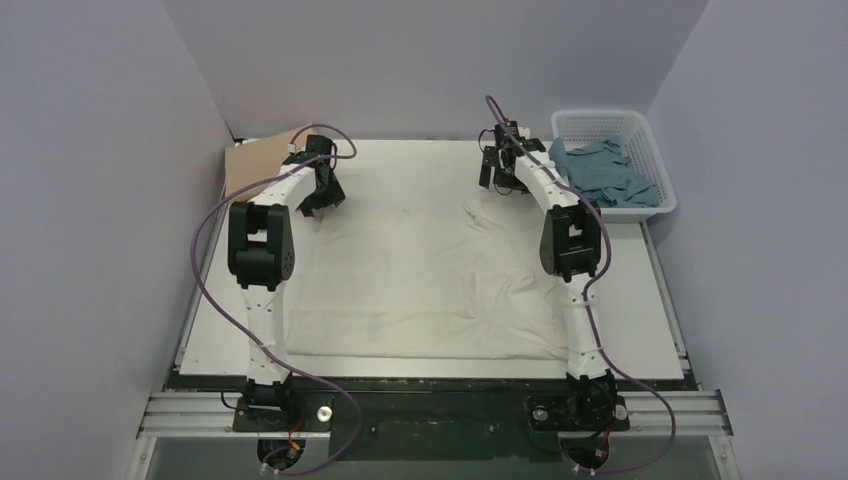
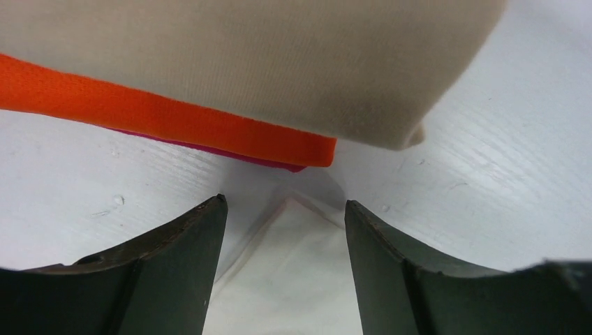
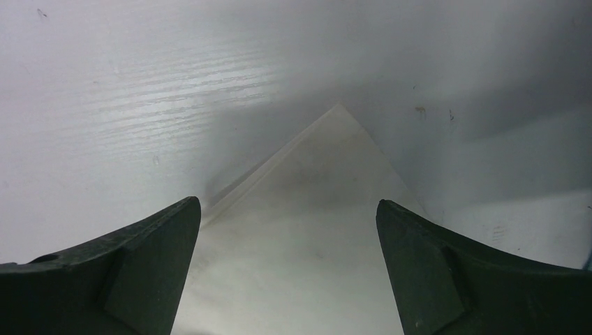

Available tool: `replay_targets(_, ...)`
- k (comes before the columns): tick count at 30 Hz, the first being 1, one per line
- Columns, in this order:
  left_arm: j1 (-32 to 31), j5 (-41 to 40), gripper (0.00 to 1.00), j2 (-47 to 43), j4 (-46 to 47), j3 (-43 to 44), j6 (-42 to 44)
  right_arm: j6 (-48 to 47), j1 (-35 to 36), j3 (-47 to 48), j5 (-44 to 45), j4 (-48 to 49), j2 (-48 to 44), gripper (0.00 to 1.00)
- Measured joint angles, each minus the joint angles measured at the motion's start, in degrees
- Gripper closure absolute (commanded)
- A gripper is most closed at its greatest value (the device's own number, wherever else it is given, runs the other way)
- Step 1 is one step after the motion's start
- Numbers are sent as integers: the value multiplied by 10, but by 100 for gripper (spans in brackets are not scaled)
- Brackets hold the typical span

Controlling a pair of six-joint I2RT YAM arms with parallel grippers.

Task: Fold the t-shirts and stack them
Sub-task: Grab the side of the flattened tshirt furthest away from the robot with both arms, then fold the other side of the tshirt into a rectangle

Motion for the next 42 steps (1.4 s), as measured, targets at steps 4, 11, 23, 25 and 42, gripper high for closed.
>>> replay_targets(4, 1, 3, 32, 12, -1, 2, -3, 9, -3, -6, -1, -2, 5, 11)
replay_targets(11, 4, 6, 55, 12, -1, 2, -10, 18, -6, -26, -24, -5, 4, 23)
replay_targets(23, 8, 23, 100, 2, 24, -20, -14, 20, -6, -69, -41, -8, -22, 87)
replay_targets(25, 8, 25, 100, -2, 29, -26, -14, 23, -4, -71, -43, -10, -24, 98)
replay_targets(42, 1, 105, 100, -236, 195, -290, 6, 3, 19, -335, -56, 54, -275, 100)
